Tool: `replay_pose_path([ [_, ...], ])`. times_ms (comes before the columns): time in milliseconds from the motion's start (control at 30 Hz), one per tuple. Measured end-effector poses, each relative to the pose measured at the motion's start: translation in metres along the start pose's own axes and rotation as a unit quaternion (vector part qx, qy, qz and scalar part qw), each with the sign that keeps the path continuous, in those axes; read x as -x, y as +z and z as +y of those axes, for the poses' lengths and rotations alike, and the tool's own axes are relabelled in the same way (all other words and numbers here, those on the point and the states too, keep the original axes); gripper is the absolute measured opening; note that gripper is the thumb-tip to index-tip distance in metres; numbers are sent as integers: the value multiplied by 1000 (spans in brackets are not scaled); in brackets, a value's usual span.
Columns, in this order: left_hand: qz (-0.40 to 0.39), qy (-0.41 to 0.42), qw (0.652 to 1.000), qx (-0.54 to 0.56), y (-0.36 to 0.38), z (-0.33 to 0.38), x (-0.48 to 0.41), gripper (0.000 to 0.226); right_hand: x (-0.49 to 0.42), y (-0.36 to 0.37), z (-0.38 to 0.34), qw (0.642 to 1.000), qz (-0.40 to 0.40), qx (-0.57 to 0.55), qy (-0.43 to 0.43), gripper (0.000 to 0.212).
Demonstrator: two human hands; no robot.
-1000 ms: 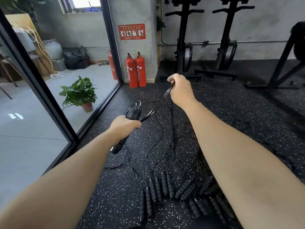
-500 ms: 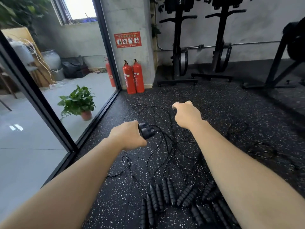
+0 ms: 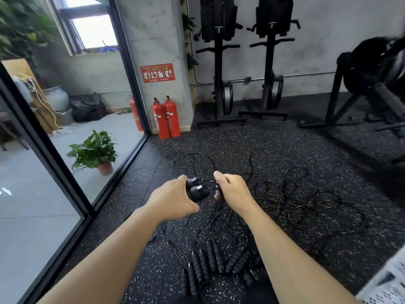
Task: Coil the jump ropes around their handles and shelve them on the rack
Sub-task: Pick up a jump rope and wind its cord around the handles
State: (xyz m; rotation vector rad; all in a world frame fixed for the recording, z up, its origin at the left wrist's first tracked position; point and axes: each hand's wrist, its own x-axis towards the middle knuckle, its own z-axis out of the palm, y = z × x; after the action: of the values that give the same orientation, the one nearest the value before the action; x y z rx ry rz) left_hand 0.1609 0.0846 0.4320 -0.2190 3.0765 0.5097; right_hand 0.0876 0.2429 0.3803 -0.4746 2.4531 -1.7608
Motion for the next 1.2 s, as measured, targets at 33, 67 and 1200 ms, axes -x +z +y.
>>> replay_pose_path([
  [33,-3,0,1000,29,1,2,5,39,4,-2,-3,1000,16,-8,-7,53],
  [67,-5,3,999,51,3,3,10,38,8,-4,-7,999,41,-9,-16,54],
  [1200,-7,72,897,436,-10,48,67,37,26,-38,-79,944,293,54,-138,54],
])
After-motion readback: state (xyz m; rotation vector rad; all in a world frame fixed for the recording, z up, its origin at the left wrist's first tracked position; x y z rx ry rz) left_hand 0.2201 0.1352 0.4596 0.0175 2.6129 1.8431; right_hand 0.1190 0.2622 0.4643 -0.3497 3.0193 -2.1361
